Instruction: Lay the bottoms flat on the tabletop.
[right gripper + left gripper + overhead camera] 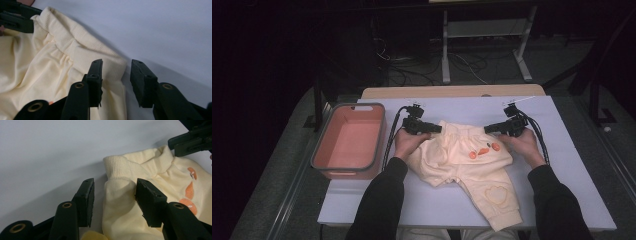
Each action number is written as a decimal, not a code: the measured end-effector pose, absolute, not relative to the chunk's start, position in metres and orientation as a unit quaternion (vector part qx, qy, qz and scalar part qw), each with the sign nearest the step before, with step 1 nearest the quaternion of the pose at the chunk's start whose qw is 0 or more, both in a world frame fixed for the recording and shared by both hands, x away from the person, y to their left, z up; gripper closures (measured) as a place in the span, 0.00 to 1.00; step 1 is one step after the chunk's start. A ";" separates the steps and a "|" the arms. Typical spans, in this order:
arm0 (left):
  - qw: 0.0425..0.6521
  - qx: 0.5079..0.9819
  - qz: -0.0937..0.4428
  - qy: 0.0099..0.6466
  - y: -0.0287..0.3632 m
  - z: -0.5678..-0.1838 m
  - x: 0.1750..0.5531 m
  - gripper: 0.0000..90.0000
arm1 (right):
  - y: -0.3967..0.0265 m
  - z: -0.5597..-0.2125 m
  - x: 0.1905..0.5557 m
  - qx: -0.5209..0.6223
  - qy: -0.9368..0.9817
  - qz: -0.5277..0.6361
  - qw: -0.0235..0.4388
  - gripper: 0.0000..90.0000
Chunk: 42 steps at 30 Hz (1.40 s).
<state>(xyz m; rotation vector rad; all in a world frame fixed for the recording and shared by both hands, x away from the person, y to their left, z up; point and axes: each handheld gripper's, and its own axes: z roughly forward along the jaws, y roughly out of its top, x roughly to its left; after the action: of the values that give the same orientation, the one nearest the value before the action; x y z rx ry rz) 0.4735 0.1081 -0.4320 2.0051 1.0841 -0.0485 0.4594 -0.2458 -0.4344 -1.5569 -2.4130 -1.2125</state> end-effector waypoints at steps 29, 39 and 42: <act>0.402 0.812 -0.016 0.424 0.112 -0.439 0.482 0.87 | -0.242 -0.447 0.477 -0.508 -0.751 -0.416 0.072 0.92; 0.419 0.804 0.045 0.421 0.113 -0.407 0.494 0.87 | -0.234 -0.411 0.495 -0.499 -0.751 -0.433 0.021 0.92; 0.426 0.796 0.057 0.427 0.114 -0.399 0.500 0.87 | -0.233 -0.400 0.503 -0.497 -0.749 -0.438 0.004 0.92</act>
<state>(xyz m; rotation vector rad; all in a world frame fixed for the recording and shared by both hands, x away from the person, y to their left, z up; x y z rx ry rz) 0.5000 0.1140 -0.3992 1.9888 1.0667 0.1422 0.5027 -0.2326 -0.4002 -1.5571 -2.3476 -1.3745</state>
